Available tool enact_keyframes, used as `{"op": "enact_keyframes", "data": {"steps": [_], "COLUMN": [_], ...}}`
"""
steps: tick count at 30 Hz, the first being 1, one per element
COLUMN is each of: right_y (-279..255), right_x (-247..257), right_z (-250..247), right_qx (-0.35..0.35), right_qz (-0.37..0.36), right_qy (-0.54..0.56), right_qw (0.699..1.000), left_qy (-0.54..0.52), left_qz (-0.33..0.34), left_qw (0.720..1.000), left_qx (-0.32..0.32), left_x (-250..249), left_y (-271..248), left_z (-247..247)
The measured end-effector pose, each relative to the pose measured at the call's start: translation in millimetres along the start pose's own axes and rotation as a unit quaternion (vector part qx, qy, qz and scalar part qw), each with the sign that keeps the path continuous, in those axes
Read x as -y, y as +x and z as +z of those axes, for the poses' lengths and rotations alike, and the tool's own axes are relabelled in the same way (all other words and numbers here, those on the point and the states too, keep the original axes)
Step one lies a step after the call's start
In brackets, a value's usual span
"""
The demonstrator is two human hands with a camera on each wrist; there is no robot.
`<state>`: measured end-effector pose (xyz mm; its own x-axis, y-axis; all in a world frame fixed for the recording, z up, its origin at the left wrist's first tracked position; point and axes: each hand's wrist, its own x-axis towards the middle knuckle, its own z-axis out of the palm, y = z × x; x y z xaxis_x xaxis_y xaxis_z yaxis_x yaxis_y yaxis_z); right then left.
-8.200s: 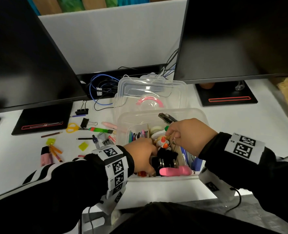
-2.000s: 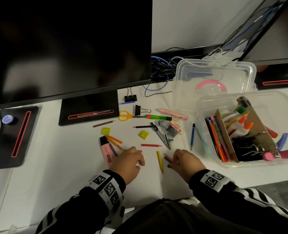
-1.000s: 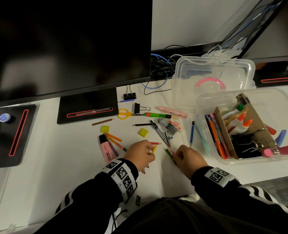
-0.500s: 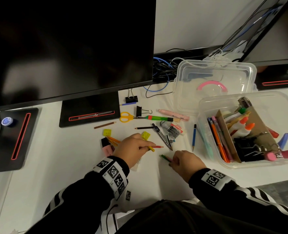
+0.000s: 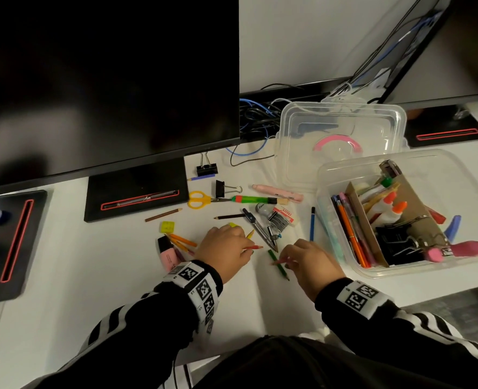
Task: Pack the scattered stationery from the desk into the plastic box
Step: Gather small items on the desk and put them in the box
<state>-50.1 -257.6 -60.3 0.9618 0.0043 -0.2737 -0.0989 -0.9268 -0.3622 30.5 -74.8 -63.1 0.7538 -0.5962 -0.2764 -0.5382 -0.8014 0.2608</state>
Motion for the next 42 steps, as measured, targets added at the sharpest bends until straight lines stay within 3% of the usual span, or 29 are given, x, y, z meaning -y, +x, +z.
{"op": "enact_keyframes", "data": {"steps": [5,13,18,22,29,31,35,39,42], "right_y": [5,-4,-9,-10,-13,-11,1,25,48], "right_x": [-3,-11,-9,-7,-3,0,14,36,53], "right_z": [9,18,19,19,25,22,4,-4,-7], "right_qx": [0.016,0.01,-0.015,-0.012,-0.031,-0.05,-0.062,-0.117,-0.096], "right_qz": [-0.083,-0.08,-0.123,-0.116,-0.069,-0.06,0.027,0.029,0.012], "right_qy": [-0.059,-0.116,-0.163,-0.168,-0.19,-0.181,-0.071,0.013,0.05], "right_qw": [0.995,0.99,0.979,0.979,0.979,0.98,0.995,0.993,0.994], "left_qy": [0.055,0.051,0.051,0.043,0.004,0.006,0.009,0.017,0.012], "left_qz": [0.002,-0.011,-0.016,-0.012,-0.036,-0.037,-0.041,-0.029,-0.027], "left_qw": [0.998,0.999,0.998,0.999,0.999,0.999,0.999,0.999,0.999], "left_qx": [0.036,0.014,0.019,0.025,-0.02,-0.007,0.03,0.041,0.041], "left_x": [-5,-10,-14,-12,-15,-15,-17,-19,-19], "left_y": [7,4,3,2,-3,-2,-1,-3,-8], "left_z": [3,7,8,7,6,7,10,10,10]}}
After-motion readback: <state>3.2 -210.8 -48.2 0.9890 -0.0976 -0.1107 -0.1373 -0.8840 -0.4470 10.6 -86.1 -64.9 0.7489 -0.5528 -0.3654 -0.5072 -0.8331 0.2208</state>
